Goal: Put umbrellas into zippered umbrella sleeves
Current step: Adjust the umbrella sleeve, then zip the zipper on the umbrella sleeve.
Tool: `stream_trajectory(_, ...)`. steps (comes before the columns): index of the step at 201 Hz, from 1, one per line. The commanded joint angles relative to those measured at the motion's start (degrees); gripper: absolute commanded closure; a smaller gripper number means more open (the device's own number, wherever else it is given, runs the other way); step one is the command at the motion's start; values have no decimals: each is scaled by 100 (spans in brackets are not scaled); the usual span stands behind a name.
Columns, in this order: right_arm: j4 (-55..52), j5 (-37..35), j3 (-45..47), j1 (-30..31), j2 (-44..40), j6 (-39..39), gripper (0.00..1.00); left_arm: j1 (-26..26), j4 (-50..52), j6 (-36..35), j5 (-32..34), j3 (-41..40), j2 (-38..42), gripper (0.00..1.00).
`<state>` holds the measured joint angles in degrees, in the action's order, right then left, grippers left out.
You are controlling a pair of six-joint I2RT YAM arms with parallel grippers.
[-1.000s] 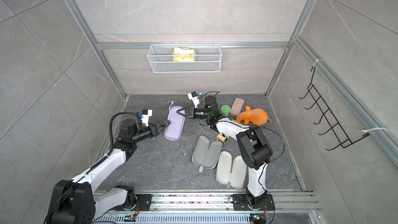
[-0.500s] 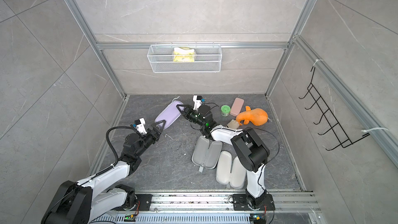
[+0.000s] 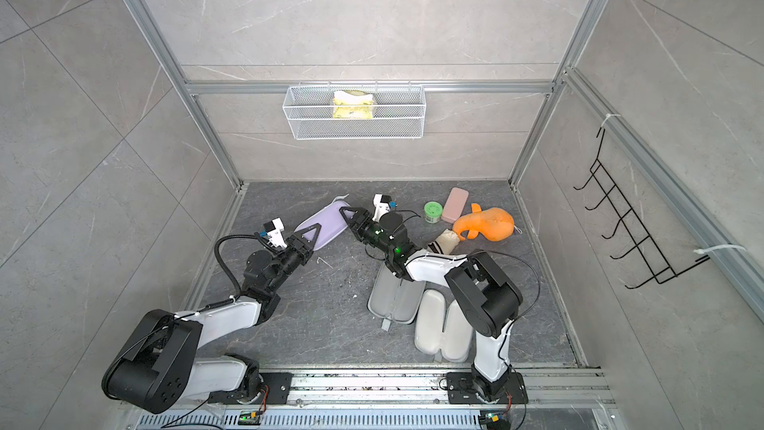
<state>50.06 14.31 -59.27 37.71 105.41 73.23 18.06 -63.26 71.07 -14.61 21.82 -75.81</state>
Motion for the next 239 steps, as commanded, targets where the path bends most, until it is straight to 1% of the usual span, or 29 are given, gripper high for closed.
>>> stream_trajectory(1,277,632,436,-480,-522,-690,40,-541,123,115,-385,360,177,82)
stream_trajectory(11,-128,774,624,-695,-718,-1249,40,-716,501,86,-841,557,226,83)
stream_trajectory(30,-1104,713,791,-775,-1135,-3259,45,-804,1147,-152,-1777,1035,218,82)
stream_trajectory(43,-1631,412,824,-656,-1357,-4485,49,-813,1269,-229,-2293,1261,170,82)
stream_trajectory(53,-1859,130,885,-560,-1467,-5359,53,-809,1350,-295,-2525,1355,185,82)
stream_trajectory(70,-2033,-288,958,-406,-1531,-6393,58,-811,1734,-535,-2736,1500,269,83)
stream_trajectory(94,-1962,-538,1000,-161,-1567,-7293,58,-798,1955,-676,-2872,1579,401,83)
stream_trajectory(115,-1979,-669,871,61,-1505,-7713,58,-783,2029,-712,-2940,1623,470,83)
stream_trajectory(146,-2024,-701,578,150,-1259,-7799,59,-716,2032,-716,-2988,1658,485,83)
stream_trajectory(167,-2034,-692,454,164,-1178,-7849,65,-691,2074,-743,-3042,1673,504,84)
stream_trajectory(190,-2085,-688,386,174,-1208,-7926,74,-691,2251,-868,-3045,1685,528,84)
stream_trajectory(222,-2228,-622,372,175,-1250,-8047,81,-692,2218,-876,-3058,1667,481,84)
stream_trajectory(239,-2296,-630,376,175,-1267,-8113,86,-692,2220,-875,-3085,1674,484,84)
